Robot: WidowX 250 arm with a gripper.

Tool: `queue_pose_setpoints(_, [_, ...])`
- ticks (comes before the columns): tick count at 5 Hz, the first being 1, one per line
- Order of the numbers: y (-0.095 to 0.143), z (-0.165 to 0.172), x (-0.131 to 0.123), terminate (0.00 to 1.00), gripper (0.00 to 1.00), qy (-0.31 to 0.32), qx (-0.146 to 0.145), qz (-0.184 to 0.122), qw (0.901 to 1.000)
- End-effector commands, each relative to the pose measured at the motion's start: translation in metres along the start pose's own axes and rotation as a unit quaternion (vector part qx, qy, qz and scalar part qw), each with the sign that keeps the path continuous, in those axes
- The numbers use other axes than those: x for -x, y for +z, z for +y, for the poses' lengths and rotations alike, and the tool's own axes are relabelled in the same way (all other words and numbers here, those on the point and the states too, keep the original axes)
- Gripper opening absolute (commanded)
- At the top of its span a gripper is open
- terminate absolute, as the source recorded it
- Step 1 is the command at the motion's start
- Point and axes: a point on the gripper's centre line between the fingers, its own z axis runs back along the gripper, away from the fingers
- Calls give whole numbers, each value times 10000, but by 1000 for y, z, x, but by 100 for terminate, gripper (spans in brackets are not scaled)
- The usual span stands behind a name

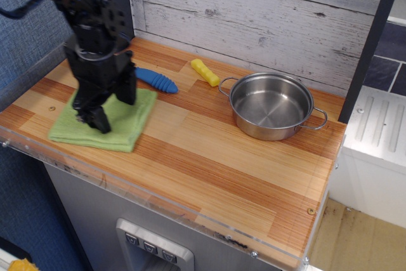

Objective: Move the towel to the brush's left side

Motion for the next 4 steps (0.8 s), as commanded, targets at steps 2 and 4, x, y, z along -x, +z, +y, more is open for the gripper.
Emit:
queue_pose_setpoints(2, [2,-10,-63,0,100,390,137,-68,9991])
queue_pose_setpoints(4, [8,-15,-69,0,100,388,142,-180,9990])
